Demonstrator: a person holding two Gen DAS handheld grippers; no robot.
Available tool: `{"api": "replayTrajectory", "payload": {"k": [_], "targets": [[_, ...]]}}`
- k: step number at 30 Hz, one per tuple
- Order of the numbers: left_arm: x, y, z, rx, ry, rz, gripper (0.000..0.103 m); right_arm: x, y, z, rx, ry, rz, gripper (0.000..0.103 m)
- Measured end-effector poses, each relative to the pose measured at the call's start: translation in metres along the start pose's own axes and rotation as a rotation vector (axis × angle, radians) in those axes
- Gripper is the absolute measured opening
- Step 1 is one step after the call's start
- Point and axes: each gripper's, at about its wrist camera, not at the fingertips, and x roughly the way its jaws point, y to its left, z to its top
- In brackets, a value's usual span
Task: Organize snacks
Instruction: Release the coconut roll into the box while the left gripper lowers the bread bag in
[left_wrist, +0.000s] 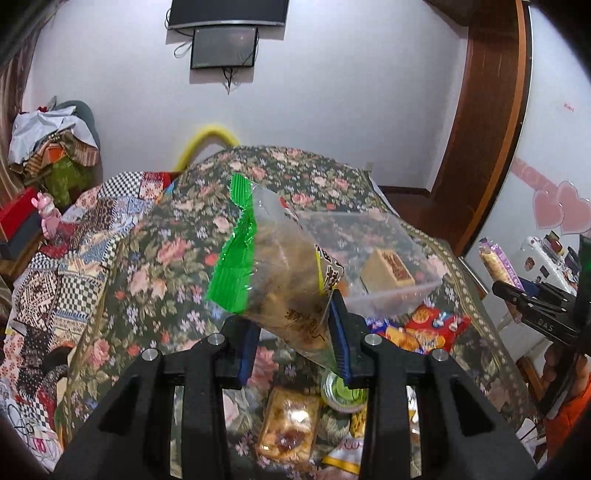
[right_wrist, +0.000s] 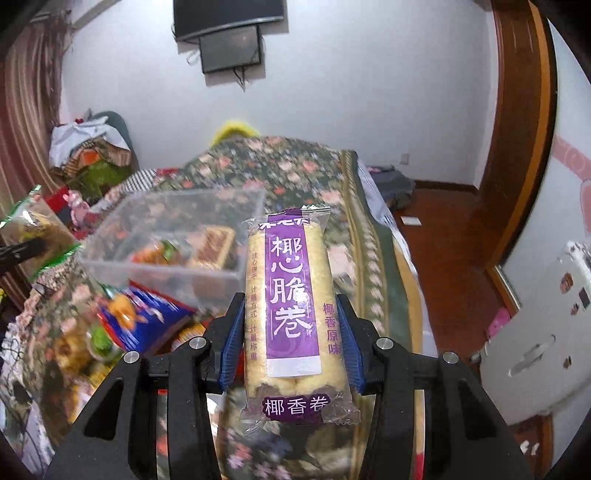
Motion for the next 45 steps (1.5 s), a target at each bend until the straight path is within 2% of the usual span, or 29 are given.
{"api": "replayTrajectory", "payload": {"k": [8,18,26,36,45], "targets": [[0.014,0.002,0.019,-0.003,-0.014,0.018,0.035,0.002,0.03,0.029,-0.018,-0.075,0.076,0.043],[0.057,0.006,0.03,0.001,0.025,0.051,0.035,0.035,0.067,0.056,-0.034,-0.081,0.151,0.043],[0.099,0.008,0.031,-0.012,0.064,0.094,0.035,0.077,0.084,0.066,-0.029,-0.013,0.174,0.043],[0.127,0.009,0.023,-0.03,0.13,0.064,0.035,0.121,0.098,0.06,-0.051,0.125,0.165,0.043],[0.133,0.011,0.017,-0.044,0.175,0.043,0.038,0.139,0.104,0.051,-0.075,0.217,0.164,0.044]]}}
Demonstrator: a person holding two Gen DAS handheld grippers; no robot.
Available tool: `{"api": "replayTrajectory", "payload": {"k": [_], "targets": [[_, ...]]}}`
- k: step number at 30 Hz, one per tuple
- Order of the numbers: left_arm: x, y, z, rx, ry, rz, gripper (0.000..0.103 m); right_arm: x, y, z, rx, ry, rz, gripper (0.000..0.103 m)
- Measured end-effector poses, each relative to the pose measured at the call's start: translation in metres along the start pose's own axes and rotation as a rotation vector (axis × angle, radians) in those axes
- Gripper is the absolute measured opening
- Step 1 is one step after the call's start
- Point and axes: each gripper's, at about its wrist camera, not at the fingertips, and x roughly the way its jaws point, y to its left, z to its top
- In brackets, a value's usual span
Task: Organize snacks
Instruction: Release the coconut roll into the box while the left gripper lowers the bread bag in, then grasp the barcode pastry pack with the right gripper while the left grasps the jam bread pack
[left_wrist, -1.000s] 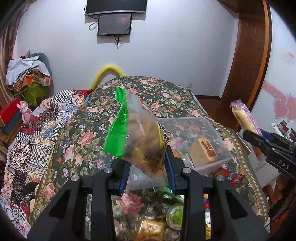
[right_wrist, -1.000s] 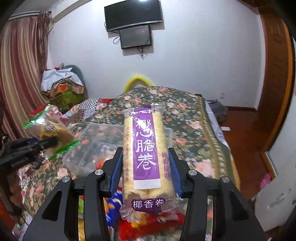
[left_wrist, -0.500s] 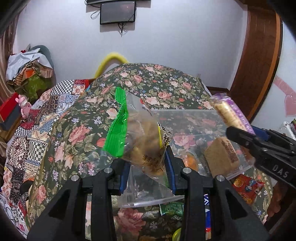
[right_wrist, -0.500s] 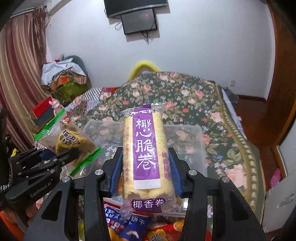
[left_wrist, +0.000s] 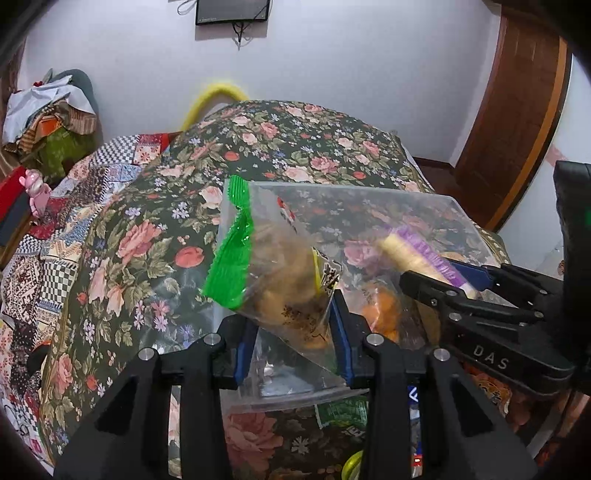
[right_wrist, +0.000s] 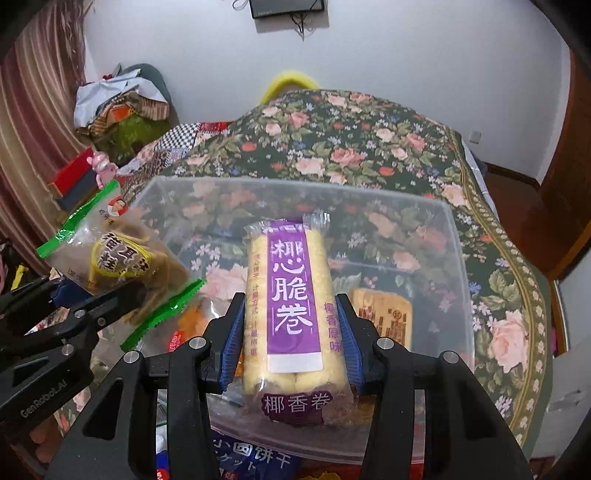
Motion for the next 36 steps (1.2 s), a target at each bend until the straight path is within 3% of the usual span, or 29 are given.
{"api": "replayTrajectory", "payload": {"k": [7,11,18,26,36], "targets": [[-0.02,0.005,-0.004,-0.019,-0.019,-0.014,0.043,-0.02,0.004,0.001,-0.029,-0.037,-0.008,0.045],[-0.042,0.008,-0.005,-0.013,-0.052,-0.017,0.044,-0.045,0.004,-0.004,-0.05,-0.09,-0.011,0.051],[-0.09,0.009,-0.017,0.039,-0.125,-0.007,0.059,-0.09,-0.005,-0.029,-0.057,-0.155,-0.029,0.054],[-0.117,0.009,-0.046,0.05,-0.104,-0.028,0.067,-0.126,-0.016,-0.05,-0.048,-0.197,-0.065,0.054],[-0.108,0.013,-0.101,0.043,0.023,-0.018,0.071,-0.139,-0.027,-0.093,-0.005,-0.154,-0.083,0.058]]}}
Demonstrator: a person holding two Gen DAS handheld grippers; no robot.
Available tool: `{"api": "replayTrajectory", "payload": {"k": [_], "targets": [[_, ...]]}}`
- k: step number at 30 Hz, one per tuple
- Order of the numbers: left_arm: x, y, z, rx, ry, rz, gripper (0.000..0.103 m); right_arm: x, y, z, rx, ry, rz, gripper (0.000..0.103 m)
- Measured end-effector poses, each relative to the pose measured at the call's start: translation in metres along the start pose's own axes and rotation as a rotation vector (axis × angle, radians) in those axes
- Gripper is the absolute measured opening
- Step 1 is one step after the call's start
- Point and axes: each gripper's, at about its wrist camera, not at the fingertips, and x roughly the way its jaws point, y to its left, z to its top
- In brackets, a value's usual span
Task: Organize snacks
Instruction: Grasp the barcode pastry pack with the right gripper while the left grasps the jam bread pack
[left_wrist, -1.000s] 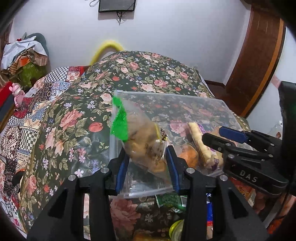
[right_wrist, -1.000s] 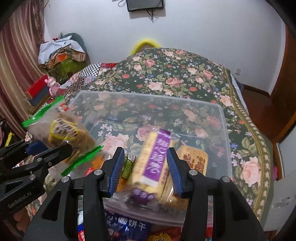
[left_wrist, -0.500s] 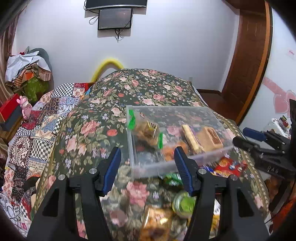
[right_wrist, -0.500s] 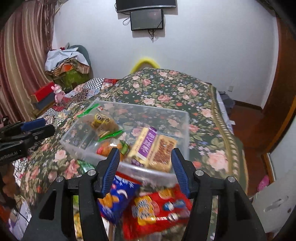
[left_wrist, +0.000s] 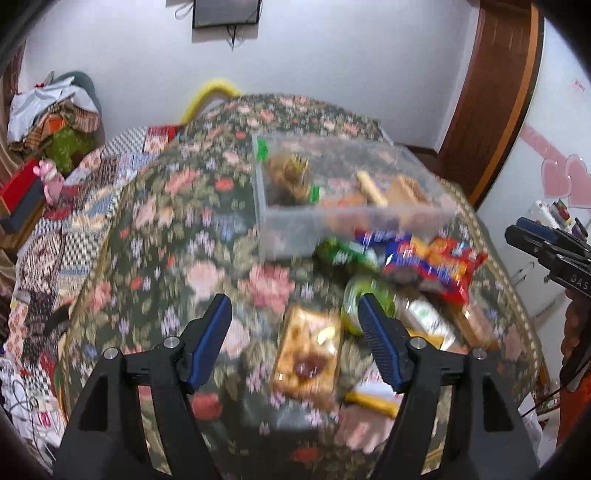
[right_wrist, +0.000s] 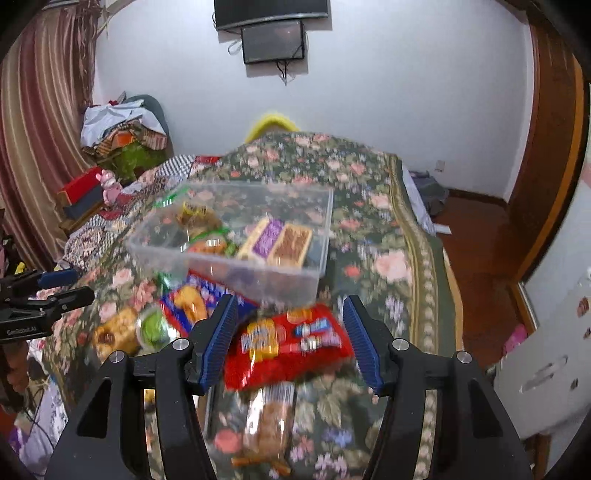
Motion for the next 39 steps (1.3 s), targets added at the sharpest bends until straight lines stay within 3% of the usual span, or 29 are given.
{"api": "replayTrajectory", "payload": {"k": [13,19,22,25,29,30,39], "targets": [[0.036,-0.001,-0.032,-0.011,0.117,-0.022,0.071,0.043,0.007,-0.063,0.008,0.201,0.026,0.06],[0.058,-0.002,-0.036,-0.028,0.151,-0.034,0.07,0.057,0.002,-0.074,0.034,0.238,0.046,0.06],[0.062,-0.005,-0.039,-0.012,0.132,-0.025,0.07,0.061,0.004,-0.076,0.021,0.241,0.042,0.06],[0.064,-0.008,-0.04,0.005,0.119,-0.01,0.06,0.064,0.005,-0.075,0.013,0.233,0.041,0.06],[0.062,-0.009,-0.041,-0.001,0.115,-0.023,0.045,0.063,0.007,-0.073,0.02,0.226,0.049,0.035],[0.061,-0.008,-0.041,-0.002,0.117,-0.032,0.045,0.063,0.006,-0.072,0.023,0.228,0.051,0.033],[0.041,-0.005,-0.044,-0.013,0.095,-0.028,0.045,0.047,0.01,-0.078,0.029,0.231,0.081,0.032]]}}
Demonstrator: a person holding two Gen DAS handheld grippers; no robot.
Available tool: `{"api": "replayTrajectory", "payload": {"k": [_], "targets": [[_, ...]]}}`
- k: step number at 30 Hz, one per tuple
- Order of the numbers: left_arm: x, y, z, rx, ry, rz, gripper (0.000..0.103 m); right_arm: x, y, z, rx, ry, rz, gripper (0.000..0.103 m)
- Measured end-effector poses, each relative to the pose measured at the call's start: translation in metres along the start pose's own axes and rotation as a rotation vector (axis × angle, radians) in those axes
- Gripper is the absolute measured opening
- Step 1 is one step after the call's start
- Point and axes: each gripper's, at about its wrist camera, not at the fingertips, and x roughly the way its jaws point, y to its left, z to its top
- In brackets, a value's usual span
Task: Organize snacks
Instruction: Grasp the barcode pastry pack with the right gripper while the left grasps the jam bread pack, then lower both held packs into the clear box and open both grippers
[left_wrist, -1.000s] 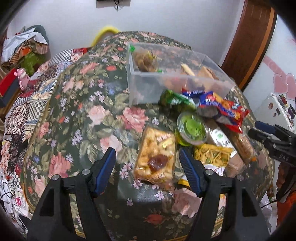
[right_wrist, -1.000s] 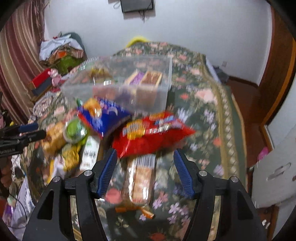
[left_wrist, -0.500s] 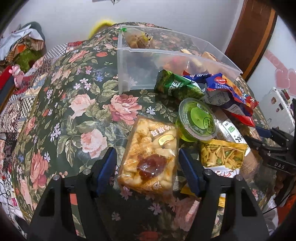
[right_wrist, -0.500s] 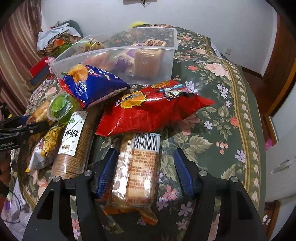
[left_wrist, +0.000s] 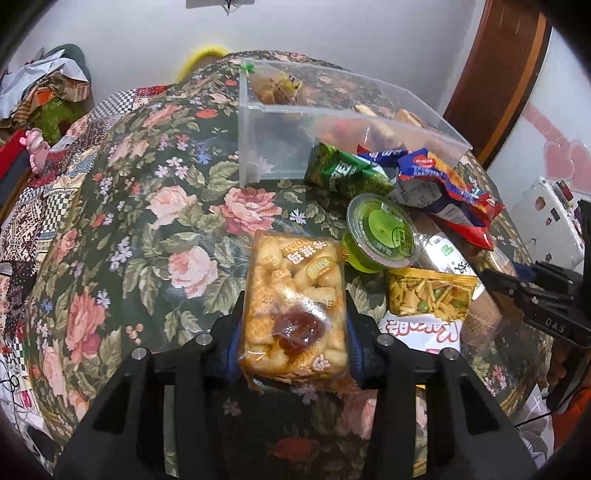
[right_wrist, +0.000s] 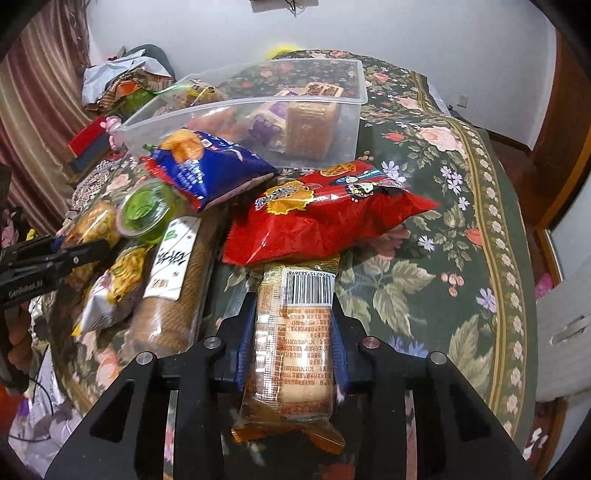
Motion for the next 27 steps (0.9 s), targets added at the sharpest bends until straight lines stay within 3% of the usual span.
{"api": "replayTrajectory", "payload": {"k": [13,27], "targets": [[-0.039,0.001,0.013,-0.016,-0.086,0.004,0.045,-0.041,-0.003,-0.001,0.02,-0.08,-0.025,0.032],[-0.053,-0.003,0.066,-0.016,-0.187,-0.021,0.045,-0.063,-0.001,0.057,0.021,-0.255,-0.03,0.032]]}}
